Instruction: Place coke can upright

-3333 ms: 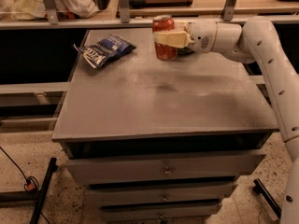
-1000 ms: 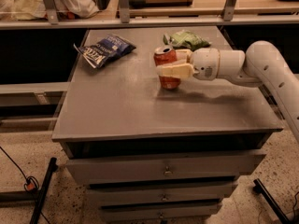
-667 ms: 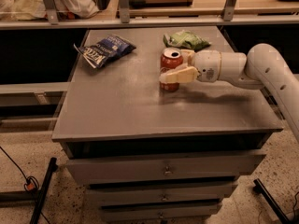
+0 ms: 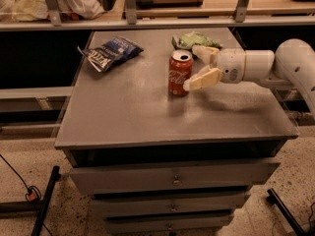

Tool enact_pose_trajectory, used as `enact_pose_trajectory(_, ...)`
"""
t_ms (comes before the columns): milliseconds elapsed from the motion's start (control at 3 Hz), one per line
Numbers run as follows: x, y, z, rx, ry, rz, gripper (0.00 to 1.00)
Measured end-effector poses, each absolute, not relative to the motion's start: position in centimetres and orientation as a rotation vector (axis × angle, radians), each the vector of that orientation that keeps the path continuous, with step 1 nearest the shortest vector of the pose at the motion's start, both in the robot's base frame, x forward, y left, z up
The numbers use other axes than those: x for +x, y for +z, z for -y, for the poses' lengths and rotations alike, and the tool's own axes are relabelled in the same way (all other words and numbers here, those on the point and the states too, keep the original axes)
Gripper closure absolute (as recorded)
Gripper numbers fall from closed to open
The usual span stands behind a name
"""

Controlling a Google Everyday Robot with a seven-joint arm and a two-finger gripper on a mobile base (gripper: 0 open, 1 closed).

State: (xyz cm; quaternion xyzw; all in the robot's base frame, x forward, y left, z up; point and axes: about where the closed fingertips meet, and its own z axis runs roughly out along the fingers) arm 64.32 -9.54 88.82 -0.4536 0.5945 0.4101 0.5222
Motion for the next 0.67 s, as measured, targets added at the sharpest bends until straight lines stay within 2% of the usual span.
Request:
enact_pose_trajectory(333,64.88,90.1,11.55,-1.134,0.89,-1.457,0.0)
enact_pose_trajectory(667,64.99,90.16,11.79,-1.132,0.884,-1.458,0.0)
